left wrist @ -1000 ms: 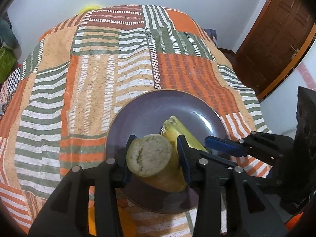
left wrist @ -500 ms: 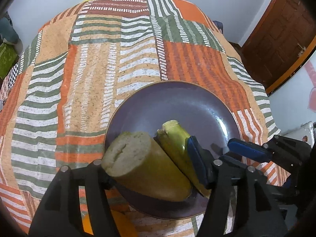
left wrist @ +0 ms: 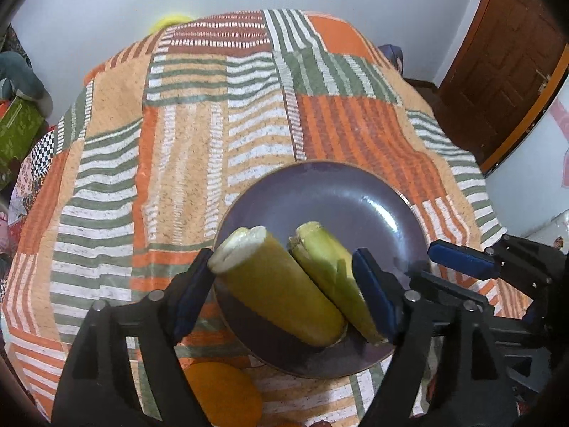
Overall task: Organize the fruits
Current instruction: 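Raise both tools away from the plate toward the oranges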
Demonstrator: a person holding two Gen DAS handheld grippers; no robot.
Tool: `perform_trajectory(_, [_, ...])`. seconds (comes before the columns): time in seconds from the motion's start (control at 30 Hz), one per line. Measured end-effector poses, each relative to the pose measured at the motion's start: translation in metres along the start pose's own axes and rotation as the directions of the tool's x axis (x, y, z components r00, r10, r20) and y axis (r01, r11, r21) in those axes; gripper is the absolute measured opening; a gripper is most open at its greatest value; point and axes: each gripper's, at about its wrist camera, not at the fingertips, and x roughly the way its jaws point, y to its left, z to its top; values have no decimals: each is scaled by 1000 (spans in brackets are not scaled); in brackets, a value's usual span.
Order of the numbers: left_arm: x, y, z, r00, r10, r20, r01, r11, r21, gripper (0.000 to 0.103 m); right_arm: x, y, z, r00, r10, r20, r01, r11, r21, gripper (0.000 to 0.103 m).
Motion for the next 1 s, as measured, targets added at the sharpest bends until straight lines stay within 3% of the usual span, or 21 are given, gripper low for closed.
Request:
perform_trajectory(0.4, [-70, -18, -4, 992, -8, 129, 1, 998, 56, 85, -34, -1, -3, 998, -35, 60, 33, 999, 22, 40])
perform_trajectory(0.5, [-89, -20, -11, 987, 5, 160, -14, 998, 56, 85, -48, 2, -7, 996, -50, 80, 48, 999, 26, 50])
perform_trajectory(0.67, [-126, -19, -32, 978, 38, 205, -51, 997, 58, 89, -79, 13, -14, 990, -63, 124, 60, 998, 21, 55])
perform_trajectory(0.73, [-136, -17, -40, 976, 45, 213, -58, 997, 55, 90, -91, 19, -18, 987, -69, 145, 66, 998, 22, 68])
perform_trajectory(1.0, [-170, 3, -83, 971, 83, 223, -92, 995, 31, 91, -119, 50, -28, 979, -74, 189, 78, 997, -11, 75])
